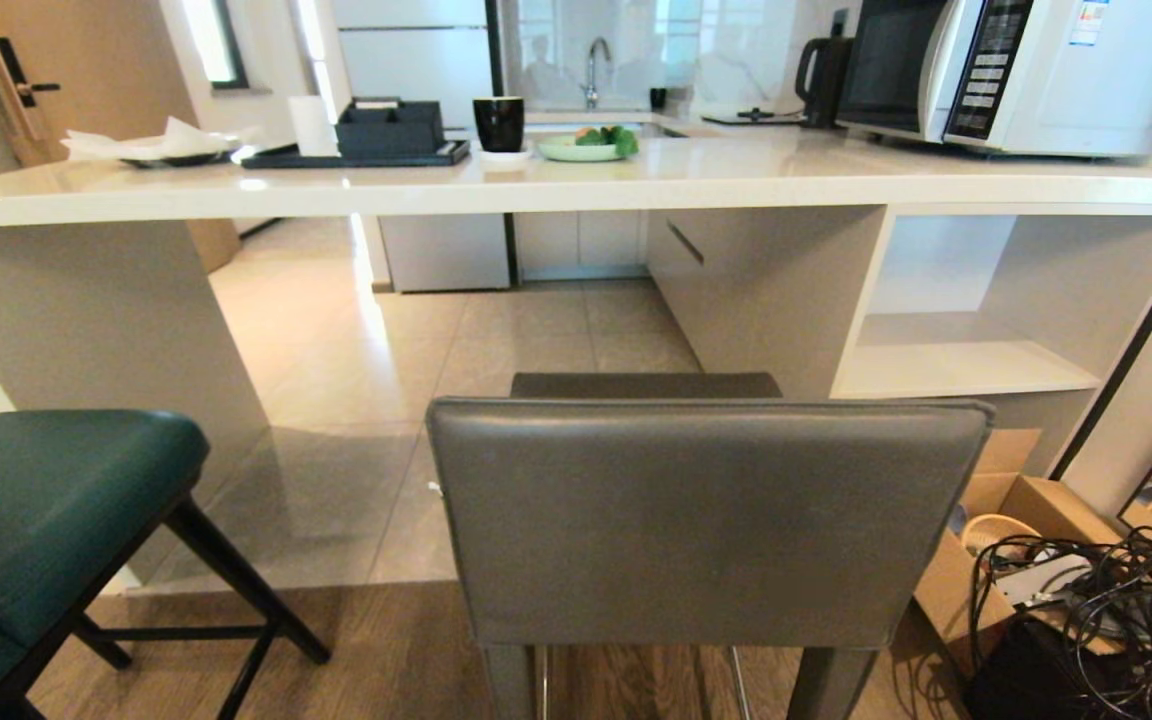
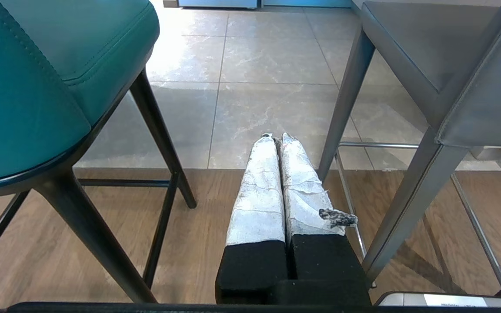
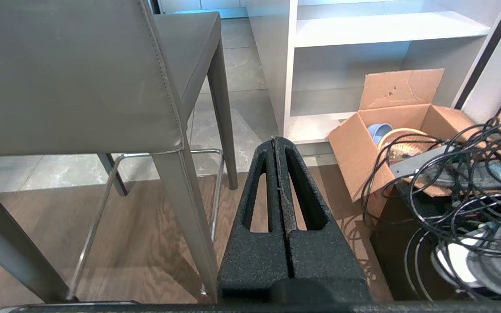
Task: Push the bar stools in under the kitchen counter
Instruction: Push the gray chair back under the dining table
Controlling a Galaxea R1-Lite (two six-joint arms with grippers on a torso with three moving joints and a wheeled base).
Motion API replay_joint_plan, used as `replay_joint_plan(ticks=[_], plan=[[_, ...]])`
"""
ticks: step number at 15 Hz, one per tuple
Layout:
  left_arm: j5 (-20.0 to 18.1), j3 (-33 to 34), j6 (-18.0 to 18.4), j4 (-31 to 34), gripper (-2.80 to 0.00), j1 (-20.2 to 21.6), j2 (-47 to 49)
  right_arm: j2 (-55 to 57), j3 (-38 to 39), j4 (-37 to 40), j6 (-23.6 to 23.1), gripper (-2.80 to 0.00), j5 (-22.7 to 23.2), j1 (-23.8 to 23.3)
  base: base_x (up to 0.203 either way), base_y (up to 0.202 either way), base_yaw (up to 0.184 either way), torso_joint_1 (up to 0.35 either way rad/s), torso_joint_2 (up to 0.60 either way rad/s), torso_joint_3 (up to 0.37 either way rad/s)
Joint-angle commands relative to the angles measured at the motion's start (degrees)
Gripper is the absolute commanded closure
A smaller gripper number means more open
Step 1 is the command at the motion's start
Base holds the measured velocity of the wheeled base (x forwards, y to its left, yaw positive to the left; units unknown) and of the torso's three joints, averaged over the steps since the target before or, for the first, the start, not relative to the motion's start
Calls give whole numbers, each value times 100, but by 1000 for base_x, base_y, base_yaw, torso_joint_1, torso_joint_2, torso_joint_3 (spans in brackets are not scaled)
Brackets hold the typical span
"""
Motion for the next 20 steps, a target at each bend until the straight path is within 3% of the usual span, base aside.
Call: replay_joint_plan(ticks=[1,3,5,10,13,17,20], plan=[[1,-94,-4,2,0,15,-8,51,-230,30,-42,0,1,2,0,0,0,0,0,0],[-21,-610,-84,18,0,15,307,594,-726,69,59,0,26,8,0,0,0,0,0,0],[-68,-909,-172,-269,0,0,1304,1436,-1284,78,143,0,105,15,0,0,0,0,0,0],[-204,-1091,-223,-2700,0,-147,4467,3469,-1872,-608,129,0,620,13,0,0,0,0,0,0],[-29,-1126,-213,-4244,0,-803,6056,4595,-1910,-1565,-8,0,661,15,0,0,0,0,0,0],[638,-1163,-210,-6042,0,-2220,7853,5903,-1892,-2765,-144,0,685,19,0,0,0,0,0,0],[889,-1386,-205,-6923,0,-2892,8657,6751,-1885,-3867,-203,0,681,55,0,0,0,0,0,0]])
